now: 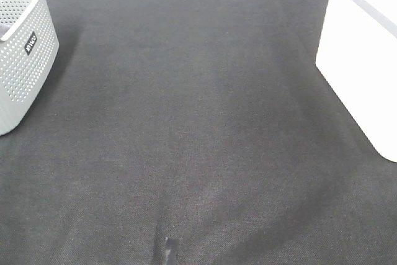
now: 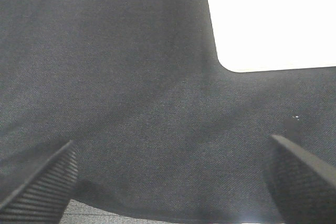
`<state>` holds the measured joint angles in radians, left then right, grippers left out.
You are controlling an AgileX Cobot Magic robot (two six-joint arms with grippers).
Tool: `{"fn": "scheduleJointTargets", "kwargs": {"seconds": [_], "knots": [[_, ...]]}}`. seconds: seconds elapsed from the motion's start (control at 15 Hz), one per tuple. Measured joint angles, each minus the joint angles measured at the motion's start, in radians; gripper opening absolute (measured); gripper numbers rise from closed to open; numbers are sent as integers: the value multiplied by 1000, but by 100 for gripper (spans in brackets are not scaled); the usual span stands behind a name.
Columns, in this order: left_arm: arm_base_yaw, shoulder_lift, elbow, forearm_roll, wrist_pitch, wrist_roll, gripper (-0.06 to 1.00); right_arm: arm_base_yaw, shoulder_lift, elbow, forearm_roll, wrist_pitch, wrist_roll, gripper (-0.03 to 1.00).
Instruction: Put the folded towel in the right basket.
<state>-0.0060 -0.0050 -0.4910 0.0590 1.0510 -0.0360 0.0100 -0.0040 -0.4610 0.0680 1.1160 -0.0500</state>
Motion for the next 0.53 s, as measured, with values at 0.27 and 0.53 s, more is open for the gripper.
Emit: {"fn": "scheduleJointTargets", "kwargs": {"seconds": [0.27,0.53], "knots": [[0,0,0,0,0,0,99,0,0,6,16,-2,1,91],[0,0,0,0,0,0,99,0,0,6,14,-2,1,91]]}}
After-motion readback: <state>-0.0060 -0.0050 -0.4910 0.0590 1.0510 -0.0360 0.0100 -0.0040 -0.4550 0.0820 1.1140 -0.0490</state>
